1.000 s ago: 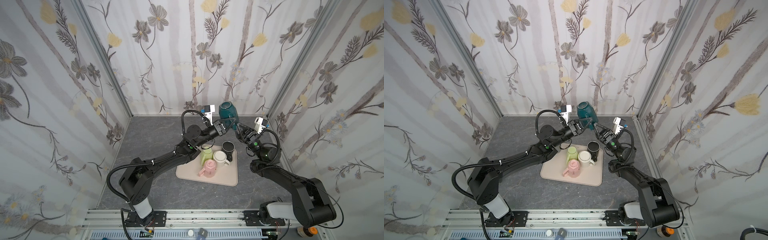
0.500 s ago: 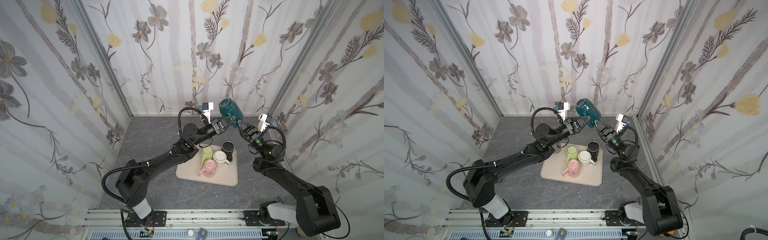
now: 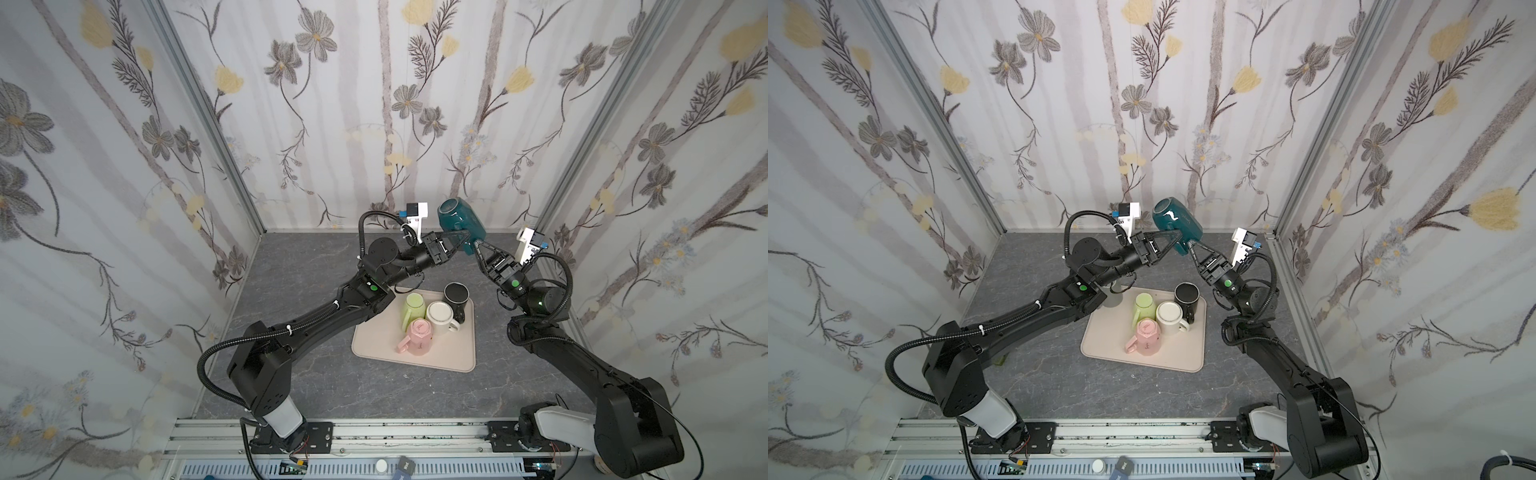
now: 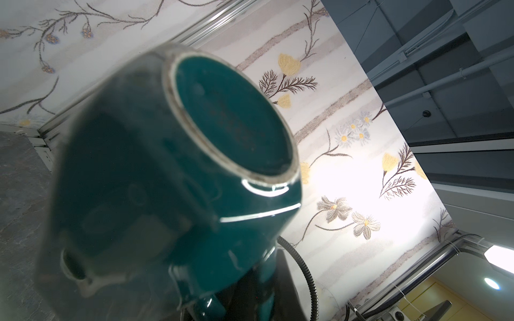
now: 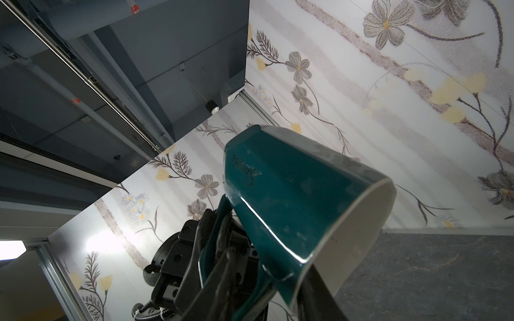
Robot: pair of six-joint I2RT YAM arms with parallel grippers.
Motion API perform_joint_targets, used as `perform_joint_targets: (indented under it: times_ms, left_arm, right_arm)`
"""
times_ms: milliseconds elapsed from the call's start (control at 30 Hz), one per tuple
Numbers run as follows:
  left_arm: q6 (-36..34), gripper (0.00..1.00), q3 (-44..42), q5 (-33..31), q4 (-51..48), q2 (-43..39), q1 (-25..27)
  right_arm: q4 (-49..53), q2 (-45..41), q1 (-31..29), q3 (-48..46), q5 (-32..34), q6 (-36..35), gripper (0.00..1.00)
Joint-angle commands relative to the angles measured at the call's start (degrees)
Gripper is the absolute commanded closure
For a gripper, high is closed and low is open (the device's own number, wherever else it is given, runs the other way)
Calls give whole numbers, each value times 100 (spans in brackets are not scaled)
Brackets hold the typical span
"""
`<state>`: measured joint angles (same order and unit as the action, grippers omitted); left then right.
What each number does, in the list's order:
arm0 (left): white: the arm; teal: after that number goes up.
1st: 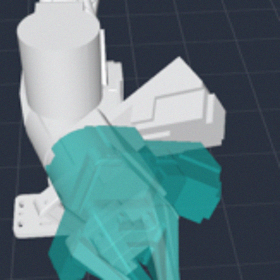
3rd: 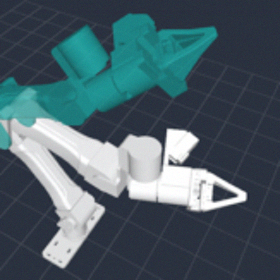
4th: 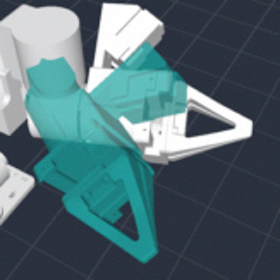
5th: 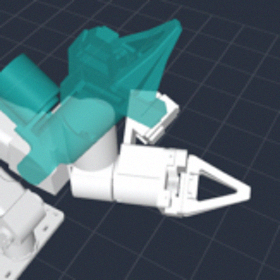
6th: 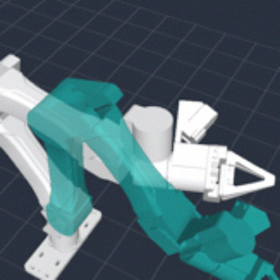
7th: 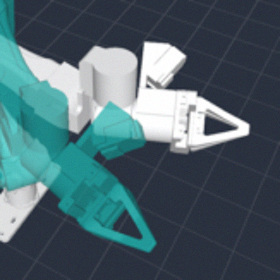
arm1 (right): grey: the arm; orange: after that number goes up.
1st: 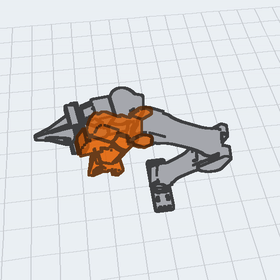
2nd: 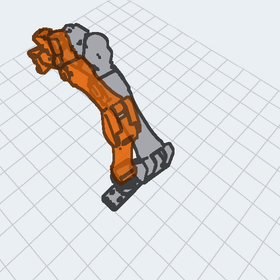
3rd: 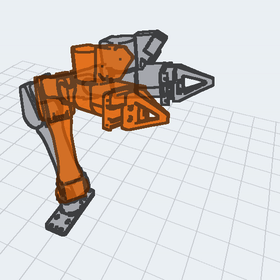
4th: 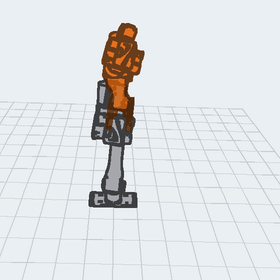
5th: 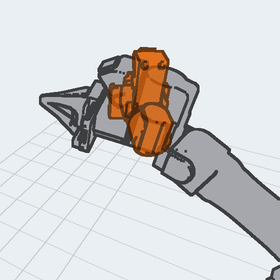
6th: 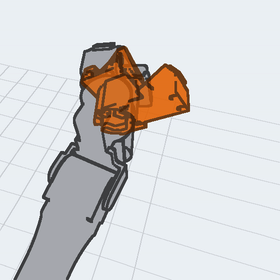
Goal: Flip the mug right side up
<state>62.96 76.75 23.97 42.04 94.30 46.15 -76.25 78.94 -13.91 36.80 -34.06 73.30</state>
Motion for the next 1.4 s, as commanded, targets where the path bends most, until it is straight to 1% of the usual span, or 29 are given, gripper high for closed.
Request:
perform_joint_targets:
  times_ms: [0, 33, 67, 100, 200, 333, 400, 533, 667, 733, 867, 1000, 1133, 1200, 1267, 1367]
  left_arm:
    - [-148, 100, 64, -253, -1572, 157, -62]
    - [-123, 100, 73, -254, -1641, 175, -79]
    - [-90, 100, 73, -266, -1649, 200, -88]
    - [-45, 100, 47, -253, -1634, 217, -110]
    - [5, 100, 46, -199, -1662, 258, -167]
    - [-39, 100, 145, -110, -1836, 336, -212]
    - [-124, 100, 346, 56, -2073, 466, -222]
    - [30, 100, 537, 350, -2059, 751, -234]
    - [-25, 100, 556, 346, -2230, 800, -253]
    - [-91, 100, 596, 337, -2380, 806, -269]
    - [-176, 100, 612, 330, -2676, 853, -308]
    - [109, 100, 609, 462, -2394, 938, -368]
    - [1013, 100, 587, 784, -1219, 1072, -404]
    - [1357, 100, 609, 967, -863, 1185, -384]
    - [1527, 100, 808, 1076, -735, 1230, -371]
    - [1558, 100, 758, 1112, -741, 1180, -361]
  right_arm:
    - [-1403, -44, -58, 146, -214, -189, 73]
    - [-1373, -61, -75, 144, -210, -218, 76]
    - [-1391, -84, -92, 152, -227, -278, 75]
    - [-1339, -123, -107, 162, -272, -375, 71]
    - [-1085, -307, -129, 108, -222, -662, 70]
    - [-935, -403, -160, 189, -371, -846, 65]
    - [-923, -417, -165, 209, -355, -869, 65]
    - [-914, -383, -182, 283, -426, -929, 64]
    - [-983, -469, -199, 250, -493, -1074, 63]
    - [-763, -562, -208, 271, -507, -1230, 60]
    - [-308, -763, -270, 272, -487, -1642, 59]
    - [-132, -944, -288, 174, -427, -1884, 55]
    - [-416, -950, -285, 68, -472, -1839, 52]
    - [-568, -908, -288, 41, -477, -1807, 52]
    - [-868, -867, -287, -12, -501, -1735, 49]
    - [-1056, -804, -288, -10, -490, -1703, 47]
